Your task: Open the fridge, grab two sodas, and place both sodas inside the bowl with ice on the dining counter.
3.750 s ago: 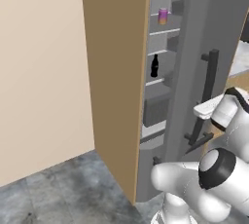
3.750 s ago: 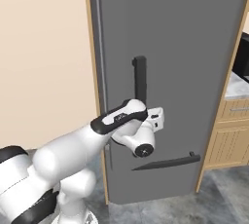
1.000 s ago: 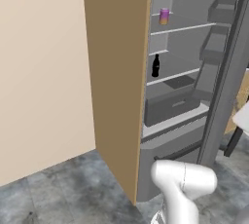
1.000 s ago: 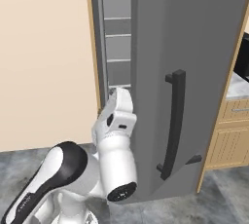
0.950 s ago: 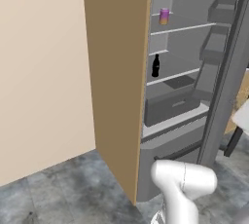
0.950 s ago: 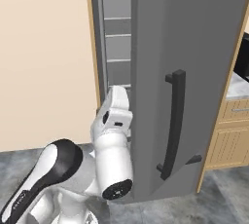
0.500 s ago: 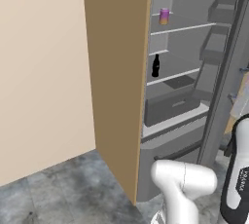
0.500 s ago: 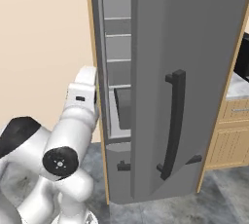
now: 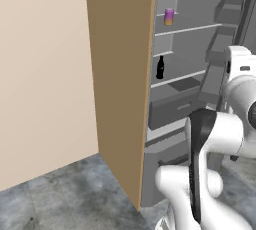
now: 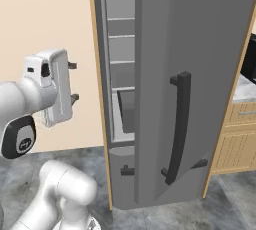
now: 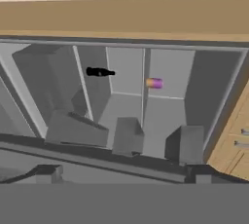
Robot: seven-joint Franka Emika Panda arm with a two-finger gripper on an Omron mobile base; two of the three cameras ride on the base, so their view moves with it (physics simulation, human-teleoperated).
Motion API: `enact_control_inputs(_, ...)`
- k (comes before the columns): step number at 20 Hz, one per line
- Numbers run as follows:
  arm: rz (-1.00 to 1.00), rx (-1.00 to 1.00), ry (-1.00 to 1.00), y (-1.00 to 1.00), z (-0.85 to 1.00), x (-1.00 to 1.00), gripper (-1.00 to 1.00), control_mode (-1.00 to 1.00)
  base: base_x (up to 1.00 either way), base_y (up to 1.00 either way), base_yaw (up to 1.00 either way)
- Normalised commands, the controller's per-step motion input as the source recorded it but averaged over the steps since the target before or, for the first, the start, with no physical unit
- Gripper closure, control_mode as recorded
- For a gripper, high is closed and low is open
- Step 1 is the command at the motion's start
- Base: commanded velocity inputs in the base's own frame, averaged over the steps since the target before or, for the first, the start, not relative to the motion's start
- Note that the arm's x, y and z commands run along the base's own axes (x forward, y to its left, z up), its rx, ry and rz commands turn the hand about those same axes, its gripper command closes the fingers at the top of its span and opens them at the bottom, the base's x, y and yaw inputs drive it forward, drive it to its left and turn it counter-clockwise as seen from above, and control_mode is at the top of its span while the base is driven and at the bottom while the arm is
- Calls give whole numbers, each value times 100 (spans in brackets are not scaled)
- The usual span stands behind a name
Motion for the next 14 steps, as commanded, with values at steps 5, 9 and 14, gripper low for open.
enact_control_inputs(5,-44,-15,7,57,-7,27,-100,-100,0,0,0)
enact_control_inputs(9,-24,6,0,8,-61,36,-100,-100,0,0,0)
enact_control_inputs(14,-11,12,0,0,-34,58,-100,-100,0,0,0)
